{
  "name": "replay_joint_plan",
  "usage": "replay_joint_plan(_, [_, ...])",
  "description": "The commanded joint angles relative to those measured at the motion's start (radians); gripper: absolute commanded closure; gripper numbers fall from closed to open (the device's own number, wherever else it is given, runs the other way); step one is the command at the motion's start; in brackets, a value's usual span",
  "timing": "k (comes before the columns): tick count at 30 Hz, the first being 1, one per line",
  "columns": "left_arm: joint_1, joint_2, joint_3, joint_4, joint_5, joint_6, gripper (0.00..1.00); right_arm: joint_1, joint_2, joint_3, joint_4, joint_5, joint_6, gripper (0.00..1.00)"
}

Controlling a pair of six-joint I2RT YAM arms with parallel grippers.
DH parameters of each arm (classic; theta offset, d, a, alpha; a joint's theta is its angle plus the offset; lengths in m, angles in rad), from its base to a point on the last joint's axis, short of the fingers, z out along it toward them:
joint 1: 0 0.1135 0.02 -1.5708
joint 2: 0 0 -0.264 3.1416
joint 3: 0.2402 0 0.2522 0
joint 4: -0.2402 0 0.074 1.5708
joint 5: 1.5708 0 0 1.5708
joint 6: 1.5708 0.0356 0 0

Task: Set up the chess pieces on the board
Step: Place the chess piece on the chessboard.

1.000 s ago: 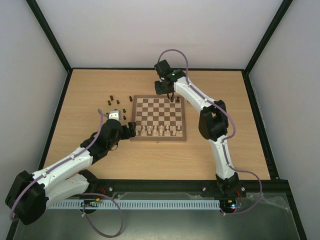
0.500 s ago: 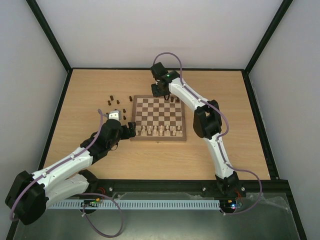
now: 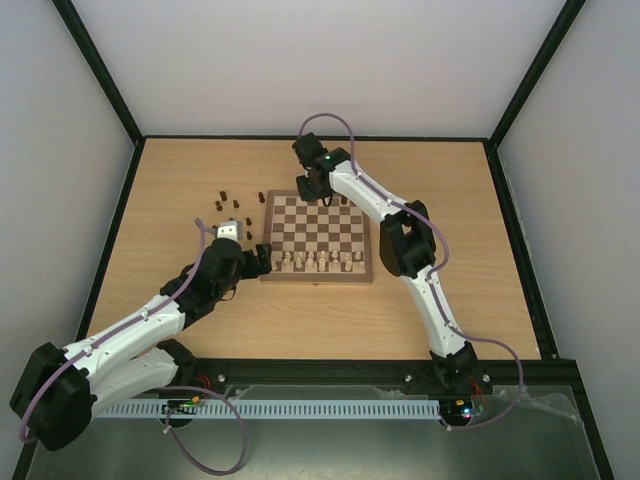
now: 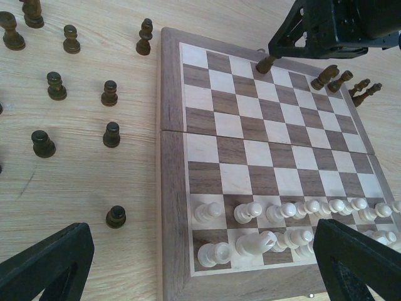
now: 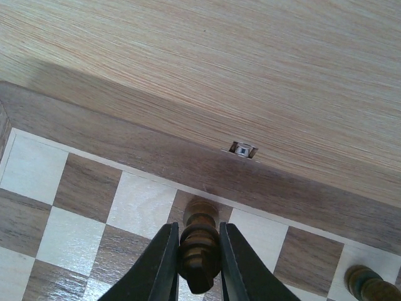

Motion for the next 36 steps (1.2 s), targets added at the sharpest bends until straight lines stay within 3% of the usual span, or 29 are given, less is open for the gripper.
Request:
replay_joint_plan(1, [0.007, -0.016, -0.017, -0.004, -0.021, 0.007, 0.01, 0.005, 0.026, 0.038, -0.052, -0.005, -0.007, 0.84])
replay_joint_plan(28, [0.007, -0.017, -0.019, -0.004, -0.018, 0.005, 0.01, 0.029, 0.024, 0.011, -0.079, 0.017, -0.017, 0.82])
replay_joint_plan(36, [0.008, -0.015, -0.02, -0.004, -0.019, 0.006, 0.01, 0.029, 0.019, 0.008, -0.084, 0.035, -0.013, 0.75])
